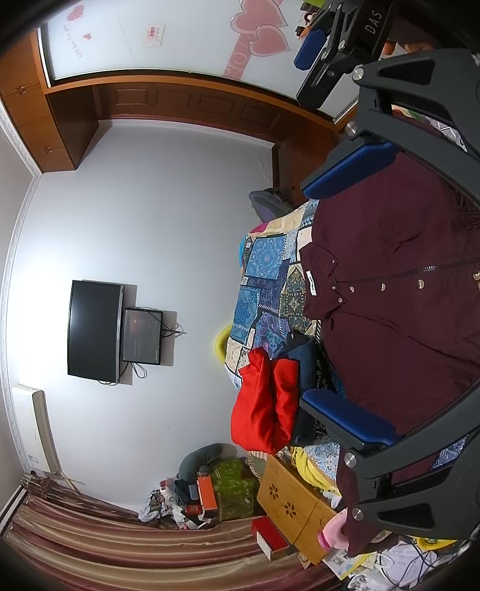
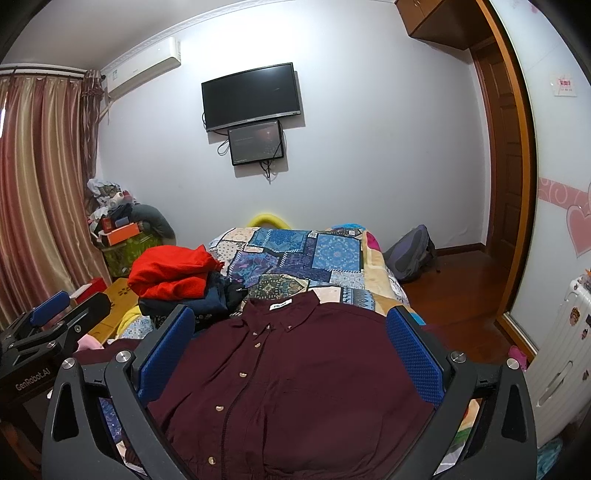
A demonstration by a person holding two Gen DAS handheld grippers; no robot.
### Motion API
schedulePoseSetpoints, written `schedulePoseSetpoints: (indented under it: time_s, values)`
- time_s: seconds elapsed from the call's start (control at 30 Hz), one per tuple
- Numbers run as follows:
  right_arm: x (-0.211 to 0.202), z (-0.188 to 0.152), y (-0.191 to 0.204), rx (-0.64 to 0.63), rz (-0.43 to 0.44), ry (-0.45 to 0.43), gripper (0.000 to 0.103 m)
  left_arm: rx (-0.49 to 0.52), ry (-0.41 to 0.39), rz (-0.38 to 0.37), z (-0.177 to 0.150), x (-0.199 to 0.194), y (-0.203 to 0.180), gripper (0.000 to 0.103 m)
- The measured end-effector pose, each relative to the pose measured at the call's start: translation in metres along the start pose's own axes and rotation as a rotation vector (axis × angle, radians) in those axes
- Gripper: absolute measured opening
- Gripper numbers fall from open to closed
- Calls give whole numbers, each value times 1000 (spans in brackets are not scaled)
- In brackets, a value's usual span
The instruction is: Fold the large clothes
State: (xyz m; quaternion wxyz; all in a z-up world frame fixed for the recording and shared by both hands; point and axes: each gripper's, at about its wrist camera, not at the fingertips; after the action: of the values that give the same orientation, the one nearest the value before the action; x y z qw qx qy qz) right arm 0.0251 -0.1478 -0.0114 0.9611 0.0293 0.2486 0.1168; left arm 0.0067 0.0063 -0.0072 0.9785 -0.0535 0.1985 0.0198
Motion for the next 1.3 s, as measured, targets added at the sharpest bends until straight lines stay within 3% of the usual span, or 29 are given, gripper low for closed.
schedulePoseSetpoints:
  time_s: [1.3]
  values:
    - [2, 4, -3, -3, 1, 7, 103, -4, -1, 5, -4, 4, 3, 103]
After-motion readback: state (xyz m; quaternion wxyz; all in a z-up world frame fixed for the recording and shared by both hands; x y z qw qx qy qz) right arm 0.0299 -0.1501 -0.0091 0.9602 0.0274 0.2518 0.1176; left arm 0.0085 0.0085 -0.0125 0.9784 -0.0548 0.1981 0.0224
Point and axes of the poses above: each gripper's, at about its wrist camera, not at the fingertips, and x roughly the way its jaws point, y to its left, z to its top, and after that the axes turned 6 degrees about y, right-handed
